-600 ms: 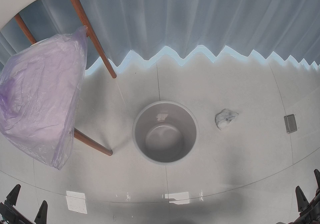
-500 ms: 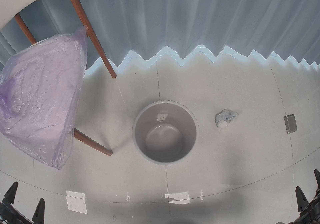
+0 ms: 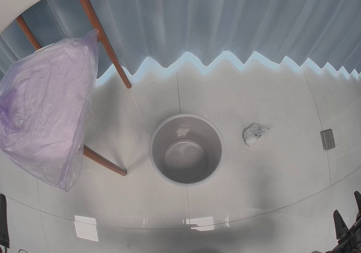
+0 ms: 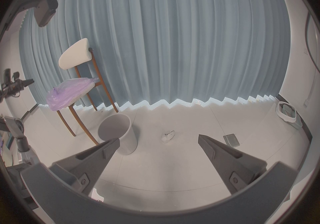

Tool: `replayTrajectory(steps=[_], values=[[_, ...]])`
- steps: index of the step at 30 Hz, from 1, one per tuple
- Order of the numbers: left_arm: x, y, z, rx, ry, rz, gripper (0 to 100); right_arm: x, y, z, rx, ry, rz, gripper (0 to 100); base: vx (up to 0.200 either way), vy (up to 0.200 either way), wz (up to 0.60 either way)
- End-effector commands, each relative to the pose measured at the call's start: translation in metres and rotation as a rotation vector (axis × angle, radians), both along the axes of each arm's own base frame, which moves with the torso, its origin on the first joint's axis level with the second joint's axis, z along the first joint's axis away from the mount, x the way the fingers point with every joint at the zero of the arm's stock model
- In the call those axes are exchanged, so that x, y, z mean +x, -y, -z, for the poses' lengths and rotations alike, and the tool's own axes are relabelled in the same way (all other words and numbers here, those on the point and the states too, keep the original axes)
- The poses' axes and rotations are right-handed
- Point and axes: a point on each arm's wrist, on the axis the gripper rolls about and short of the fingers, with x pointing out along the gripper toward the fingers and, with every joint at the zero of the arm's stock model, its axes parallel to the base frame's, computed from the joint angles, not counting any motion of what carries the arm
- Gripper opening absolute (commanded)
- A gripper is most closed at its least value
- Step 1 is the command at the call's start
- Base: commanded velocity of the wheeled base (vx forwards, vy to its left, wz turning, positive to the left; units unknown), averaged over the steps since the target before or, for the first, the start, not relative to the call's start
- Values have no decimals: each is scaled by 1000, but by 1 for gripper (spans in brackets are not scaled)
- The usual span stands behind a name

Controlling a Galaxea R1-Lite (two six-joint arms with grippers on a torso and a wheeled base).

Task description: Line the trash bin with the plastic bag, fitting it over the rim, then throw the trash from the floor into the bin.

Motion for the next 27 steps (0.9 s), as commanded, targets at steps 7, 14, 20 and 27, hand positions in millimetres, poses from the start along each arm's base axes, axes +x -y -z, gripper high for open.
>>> replayTrajectory(steps=[7, 14, 20, 27], values=[[130, 12, -83, 221, -445, 184, 100, 0, 0, 5, -1, -1, -1, 100, 0, 0, 0], [162, 25, -81, 408, -464, 175, 100, 0, 0, 5, -1, -1, -1, 100, 0, 0, 0], [172, 58, -74, 510, -499, 158, 100, 0, 0, 5, -1, -1, -1, 100, 0, 0, 0], [195, 94, -72, 628, -541, 12, 100, 0, 0, 5, -1, -1, -1, 100, 0, 0, 0]])
